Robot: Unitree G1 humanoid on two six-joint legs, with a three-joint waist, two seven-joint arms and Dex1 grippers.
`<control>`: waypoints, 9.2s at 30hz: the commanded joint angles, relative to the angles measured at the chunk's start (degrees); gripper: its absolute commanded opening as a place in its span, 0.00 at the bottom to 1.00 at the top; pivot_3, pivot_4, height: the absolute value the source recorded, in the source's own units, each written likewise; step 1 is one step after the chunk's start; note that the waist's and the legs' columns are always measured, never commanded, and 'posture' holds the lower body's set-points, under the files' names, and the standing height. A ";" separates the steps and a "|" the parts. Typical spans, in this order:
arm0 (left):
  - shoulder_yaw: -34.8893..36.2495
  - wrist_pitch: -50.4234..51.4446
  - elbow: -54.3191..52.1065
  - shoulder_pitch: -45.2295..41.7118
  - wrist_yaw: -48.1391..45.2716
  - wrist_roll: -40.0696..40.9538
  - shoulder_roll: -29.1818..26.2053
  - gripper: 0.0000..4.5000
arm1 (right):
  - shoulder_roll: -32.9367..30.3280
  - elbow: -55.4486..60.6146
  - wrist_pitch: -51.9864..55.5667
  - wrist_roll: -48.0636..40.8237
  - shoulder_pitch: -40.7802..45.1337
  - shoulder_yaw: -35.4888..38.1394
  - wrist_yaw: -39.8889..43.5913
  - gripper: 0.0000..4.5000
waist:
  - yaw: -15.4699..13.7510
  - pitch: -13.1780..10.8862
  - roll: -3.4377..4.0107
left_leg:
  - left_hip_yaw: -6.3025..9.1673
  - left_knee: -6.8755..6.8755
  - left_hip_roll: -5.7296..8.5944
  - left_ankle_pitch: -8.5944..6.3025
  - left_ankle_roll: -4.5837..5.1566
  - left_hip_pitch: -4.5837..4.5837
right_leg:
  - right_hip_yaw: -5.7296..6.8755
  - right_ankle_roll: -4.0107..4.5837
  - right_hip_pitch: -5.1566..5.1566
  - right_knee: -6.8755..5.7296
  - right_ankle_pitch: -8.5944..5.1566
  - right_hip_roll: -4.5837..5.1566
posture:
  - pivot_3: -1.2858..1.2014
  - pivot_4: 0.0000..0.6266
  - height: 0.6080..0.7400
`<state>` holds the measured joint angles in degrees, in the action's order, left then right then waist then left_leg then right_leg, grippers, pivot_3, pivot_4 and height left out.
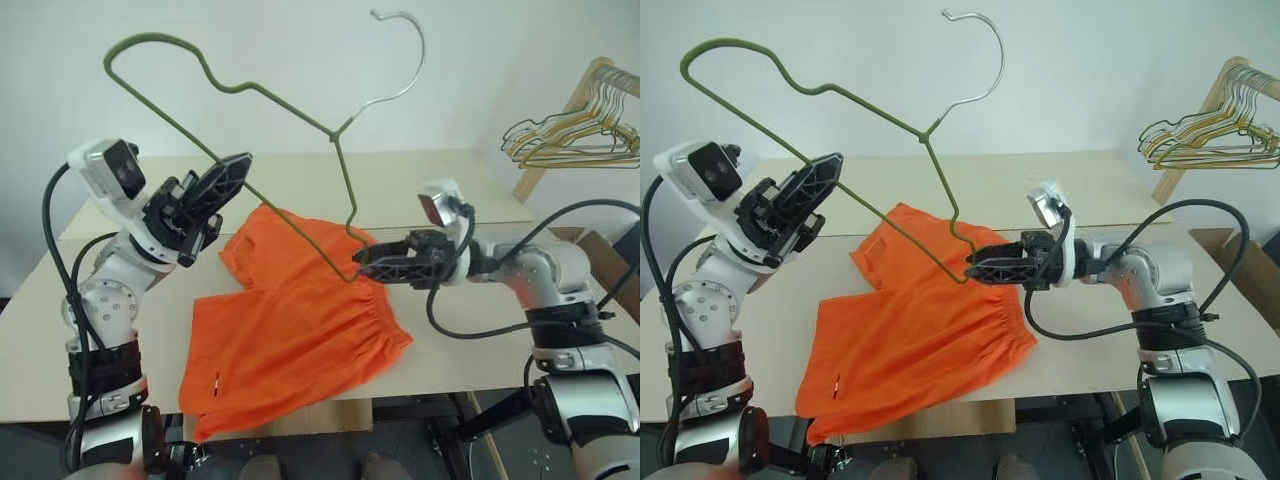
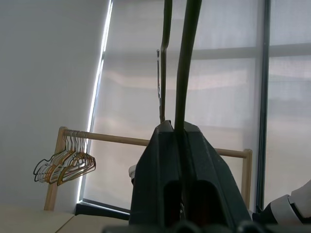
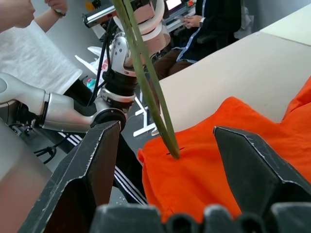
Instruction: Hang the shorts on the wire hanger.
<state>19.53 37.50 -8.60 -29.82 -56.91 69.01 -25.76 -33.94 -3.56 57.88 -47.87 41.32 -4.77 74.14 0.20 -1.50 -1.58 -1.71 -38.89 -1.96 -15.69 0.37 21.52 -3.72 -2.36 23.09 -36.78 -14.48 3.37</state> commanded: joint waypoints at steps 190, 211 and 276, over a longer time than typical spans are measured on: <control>-27.85 -42.41 65.12 -47.57 -33.10 -58.86 -10.89 0.99 | -2.82 -8.31 -35.84 31.76 -11.90 2.77 -7.59 0.00 | 0.58 0.00 0.15 | -0.21 -0.05 0.09 -0.11 0.19 -0.31 | -0.13 -0.13 -0.36 0.20 -0.02 -0.03 | 0.53 0.00 1.00; -35.77 -53.08 84.61 -56.65 -35.59 -75.81 -2.72 0.75 | -3.72 0.68 -39.63 38.15 -16.30 -1.96 -12.70 0.00 | 2.06 -0.01 0.14 | -0.20 -0.35 0.07 -0.09 0.20 0.92 | -0.20 -0.16 0.95 -0.26 -0.02 -0.04 | 0.49 0.00 1.00; -27.86 -59.83 83.95 -54.71 -32.99 -81.29 -5.96 0.00 | -6.40 -2.38 -33.30 25.15 -24.15 12.81 -14.02 0.70 | 3.88 0.00 0.14 | -0.16 -0.55 0.07 -0.10 0.21 0.87 | -0.21 -0.17 0.83 -0.39 -0.01 -0.01 | 0.49 0.00 1.00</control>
<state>-9.73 -21.34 77.00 -82.49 -90.15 -13.41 -31.27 -39.44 -10.23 23.52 -19.76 17.72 7.49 57.24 4.09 -1.50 -1.44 -1.85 -39.45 -1.91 -15.79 0.58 22.39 -3.92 -2.53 23.93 -37.18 -14.49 3.33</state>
